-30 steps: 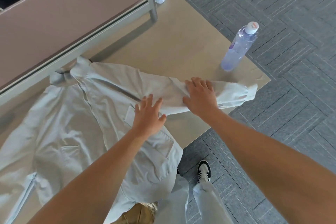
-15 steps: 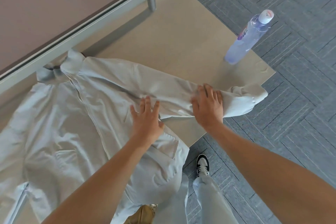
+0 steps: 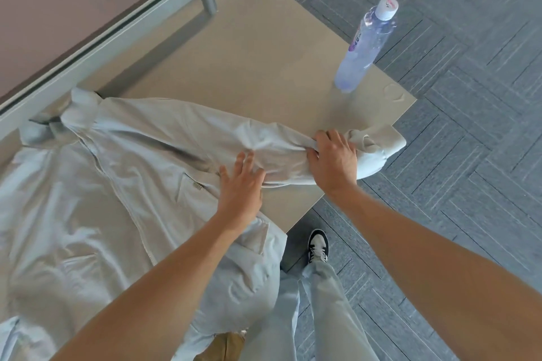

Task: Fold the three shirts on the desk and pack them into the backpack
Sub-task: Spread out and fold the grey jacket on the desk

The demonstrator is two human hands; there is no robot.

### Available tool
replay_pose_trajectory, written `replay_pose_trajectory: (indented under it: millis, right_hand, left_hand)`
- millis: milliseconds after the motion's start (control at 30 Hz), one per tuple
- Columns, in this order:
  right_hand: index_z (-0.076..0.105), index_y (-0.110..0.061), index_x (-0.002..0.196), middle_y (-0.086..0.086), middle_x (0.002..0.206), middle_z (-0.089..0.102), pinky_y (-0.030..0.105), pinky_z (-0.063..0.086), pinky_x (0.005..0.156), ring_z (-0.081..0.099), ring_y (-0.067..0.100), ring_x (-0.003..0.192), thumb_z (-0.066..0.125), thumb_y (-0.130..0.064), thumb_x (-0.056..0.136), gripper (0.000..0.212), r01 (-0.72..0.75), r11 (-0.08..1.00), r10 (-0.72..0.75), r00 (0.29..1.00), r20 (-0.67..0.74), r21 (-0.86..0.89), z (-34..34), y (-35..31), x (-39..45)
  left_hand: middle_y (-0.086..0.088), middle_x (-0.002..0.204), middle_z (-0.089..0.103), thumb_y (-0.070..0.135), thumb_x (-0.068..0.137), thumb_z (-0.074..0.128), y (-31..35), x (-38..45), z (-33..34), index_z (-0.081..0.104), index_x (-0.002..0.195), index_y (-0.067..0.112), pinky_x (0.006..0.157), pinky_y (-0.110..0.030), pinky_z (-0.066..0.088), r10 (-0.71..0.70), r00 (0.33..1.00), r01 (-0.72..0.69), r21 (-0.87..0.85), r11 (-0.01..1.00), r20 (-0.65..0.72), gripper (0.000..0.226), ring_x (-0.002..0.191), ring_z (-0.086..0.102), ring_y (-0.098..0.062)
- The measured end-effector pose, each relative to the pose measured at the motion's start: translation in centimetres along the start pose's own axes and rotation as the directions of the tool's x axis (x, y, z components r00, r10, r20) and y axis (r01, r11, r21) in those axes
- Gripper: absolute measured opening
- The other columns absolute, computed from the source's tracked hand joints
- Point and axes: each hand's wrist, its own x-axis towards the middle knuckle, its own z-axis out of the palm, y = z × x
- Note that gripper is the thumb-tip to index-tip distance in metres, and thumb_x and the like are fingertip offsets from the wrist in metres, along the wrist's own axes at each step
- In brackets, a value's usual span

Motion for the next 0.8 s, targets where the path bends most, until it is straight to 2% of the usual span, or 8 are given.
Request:
replay_pose_trajectory:
  millis: [233,300,333,400,567,667,733,800]
  right_hand:
    - [0.060,-0.013,0.115,0.005,0.106,0.064,0.036,0.043,0.067,0.063,0.033,0.096,0.067,-0.026,0.090,0.029,0.060,0.997,-0.065,0.989,0.135,0.041,0.7,2.6,-1.8]
    - [0.059,-0.013,0.122,0.005,0.113,0.067,0.041,0.051,0.083,0.065,0.032,0.106,0.068,-0.029,0.092,0.035,0.083,0.996,-0.088,0.987,0.133,0.041,0.9,3.0,-3.0]
    - [0.058,-0.012,0.126,0.006,0.122,0.067,0.044,0.050,0.100,0.064,0.031,0.116,0.068,-0.030,0.092,0.040,0.097,0.994,-0.102,0.985,0.137,0.044,1.2,3.3,-3.6]
    - [0.055,-0.009,0.139,0.009,0.144,0.060,0.045,0.029,0.126,0.053,0.028,0.138,0.064,-0.035,0.094,0.053,0.131,0.990,-0.136,0.979,0.153,0.042,1.6,3.7,-4.6]
    - [0.036,-0.015,0.159,0.008,0.170,0.029,0.044,0.005,0.132,0.020,0.027,0.159,0.031,-0.061,0.101,0.074,0.133,0.991,-0.127,0.949,0.288,-0.003,1.8,3.5,-4.8]
    - [0.028,-0.019,0.165,0.004,0.174,0.017,0.042,-0.001,0.131,0.009,0.025,0.161,0.021,-0.058,0.105,0.071,0.084,0.996,-0.088,0.946,0.312,0.025,2.3,3.1,-3.8]
    - [0.045,-0.015,0.157,0.006,0.168,0.034,0.045,0.014,0.130,0.027,0.029,0.156,0.026,-0.045,0.109,0.060,0.005,0.996,-0.027,0.973,0.230,0.093,2.5,2.6,-3.0]
    - [0.068,-0.008,0.130,0.010,0.143,0.060,0.047,0.039,0.112,0.053,0.037,0.131,0.041,-0.033,0.108,0.042,-0.116,0.978,0.101,0.991,0.091,0.172,2.1,2.3,-2.1]
  left_hand:
    - [-0.014,0.165,0.031,0.010,0.092,0.061,-0.3,-0.6,0.5,0.060,0.105,0.019,0.106,-0.068,0.035,0.017,0.997,-0.019,-0.027,0.999,-0.080,0.016,0.153,0.027,-0.036]
    - [-0.016,0.161,0.039,0.008,0.087,0.062,-0.6,-1.5,1.0,0.060,0.098,0.015,0.104,-0.073,0.036,0.023,0.992,-0.034,-0.085,0.996,-0.123,0.014,0.151,0.033,-0.039]
    - [-0.017,0.160,0.042,0.008,0.085,0.062,-0.8,-2.0,1.2,0.059,0.096,0.014,0.104,-0.075,0.036,0.023,0.990,-0.037,-0.105,0.994,-0.137,0.013,0.150,0.035,-0.039]
    - [-0.018,0.157,0.045,0.009,0.083,0.061,-1.0,-3.1,1.4,0.058,0.093,0.013,0.105,-0.076,0.036,0.020,0.987,-0.040,-0.119,0.992,-0.162,0.011,0.149,0.038,-0.040]
    - [-0.019,0.148,0.054,0.015,0.079,0.048,-1.1,-4.8,1.2,0.057,0.089,0.012,0.101,-0.074,0.040,0.016,0.974,-0.052,-0.155,0.987,-0.226,0.013,0.143,0.045,-0.041]
    - [-0.019,0.150,0.052,0.012,0.081,0.053,-1.1,-4.9,1.1,0.056,0.091,0.012,0.103,-0.075,0.038,-0.012,0.979,-0.025,-0.178,0.984,-0.203,0.011,0.145,0.042,-0.041]
    - [-0.019,0.149,0.052,0.007,0.079,0.062,-1.0,-4.7,1.1,0.055,0.091,0.013,0.103,-0.076,0.038,-0.032,0.982,-0.007,-0.200,0.980,-0.188,0.015,0.145,0.042,-0.041]
    - [-0.020,0.149,0.052,0.005,0.078,0.068,-0.8,-4.6,1.1,0.056,0.091,0.013,0.104,-0.076,0.037,-0.041,0.985,0.004,-0.213,0.977,-0.169,0.020,0.145,0.043,-0.042]
